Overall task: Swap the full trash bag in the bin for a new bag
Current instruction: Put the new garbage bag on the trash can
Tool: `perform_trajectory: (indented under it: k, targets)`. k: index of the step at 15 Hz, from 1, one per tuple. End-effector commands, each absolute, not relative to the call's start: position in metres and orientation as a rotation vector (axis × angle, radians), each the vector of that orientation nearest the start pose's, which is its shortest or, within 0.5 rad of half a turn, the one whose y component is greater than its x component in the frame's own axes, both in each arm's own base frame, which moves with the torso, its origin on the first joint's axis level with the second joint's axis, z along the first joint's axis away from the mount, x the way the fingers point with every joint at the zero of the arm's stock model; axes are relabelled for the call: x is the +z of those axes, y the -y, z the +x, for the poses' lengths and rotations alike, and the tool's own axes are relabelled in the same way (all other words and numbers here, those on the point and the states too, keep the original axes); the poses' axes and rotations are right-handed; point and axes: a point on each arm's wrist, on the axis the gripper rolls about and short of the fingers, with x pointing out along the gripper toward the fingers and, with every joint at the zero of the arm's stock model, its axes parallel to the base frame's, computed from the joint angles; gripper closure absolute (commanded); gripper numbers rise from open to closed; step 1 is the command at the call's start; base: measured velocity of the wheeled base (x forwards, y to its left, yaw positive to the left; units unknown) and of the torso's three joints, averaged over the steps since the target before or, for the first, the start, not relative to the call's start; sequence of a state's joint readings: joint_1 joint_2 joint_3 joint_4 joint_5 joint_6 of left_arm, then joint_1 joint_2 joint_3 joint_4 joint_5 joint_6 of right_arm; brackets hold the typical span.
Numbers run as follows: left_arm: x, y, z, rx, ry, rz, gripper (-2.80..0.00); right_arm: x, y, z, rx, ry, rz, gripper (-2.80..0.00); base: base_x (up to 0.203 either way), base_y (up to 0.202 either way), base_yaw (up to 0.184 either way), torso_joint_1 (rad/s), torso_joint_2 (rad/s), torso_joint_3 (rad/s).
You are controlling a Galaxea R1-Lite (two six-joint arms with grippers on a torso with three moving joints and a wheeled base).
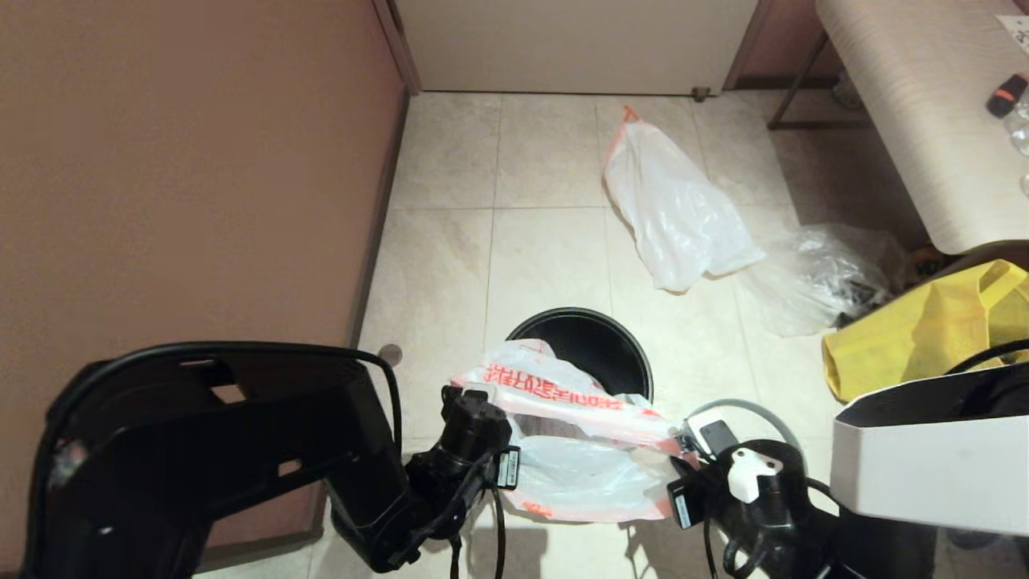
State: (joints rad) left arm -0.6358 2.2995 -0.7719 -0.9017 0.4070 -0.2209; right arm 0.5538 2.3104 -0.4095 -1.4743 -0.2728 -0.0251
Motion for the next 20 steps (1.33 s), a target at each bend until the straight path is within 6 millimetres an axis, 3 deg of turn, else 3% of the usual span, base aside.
perform_trajectory:
  k: [1,4,5,7,11,13,16,17,20]
  targets:
    - [-0.029,0.211,0.307,-0.141,-0.575,0.123,0.0,-0.03,-0.157,0.275,0.265,-0.406,-0.204,0.0,0.0,0.0,0.0,0.0,0.0,0.0]
    - [-0.017,0.22,0.343,0.016,-0.406,0.074,0.0,-0.011,-0.151,0.295,0.224,-0.317,-0.177,0.0,0.0,0.0,0.0,0.0,0.0,0.0]
    - [-0.009,0.222,0.345,0.033,-0.352,0.048,0.0,-0.004,-0.15,0.296,0.222,-0.298,-0.171,0.0,0.0,0.0,0.0,0.0,0.0,0.0]
    - [-0.004,0.228,0.334,0.006,-0.325,0.038,0.0,0.007,-0.148,0.292,0.221,-0.288,-0.17,0.0,0.0,0.0,0.0,0.0,0.0,0.0]
    - [-0.023,0.234,0.314,-0.031,-0.387,0.089,0.0,-0.007,-0.152,0.273,0.263,-0.383,-0.247,0.0,0.0,0.0,0.0,0.0,0.0,0.0]
    - [-0.024,0.236,0.315,-0.035,-0.386,0.093,0.0,-0.018,-0.156,0.273,0.277,-0.405,-0.271,0.0,0.0,0.0,0.0,0.0,0.0,0.0]
    - [-0.024,0.236,0.316,-0.032,-0.383,0.091,0.0,-0.019,-0.159,0.277,0.281,-0.39,-0.283,0.0,0.0,0.0,0.0,0.0,0.0,0.0]
    - [-0.024,0.235,0.315,-0.035,-0.385,0.101,-2.8,-0.018,-0.159,0.277,0.28,-0.386,-0.281,-2.8,0.0,0.0,0.0,0.0,0.0,0.0]
    - [-0.013,0.235,0.311,-0.047,-0.351,0.088,-2.8,-0.008,-0.158,0.272,0.287,-0.369,-0.275,-2.8,0.0,0.0,0.0,0.0,0.0,0.0]
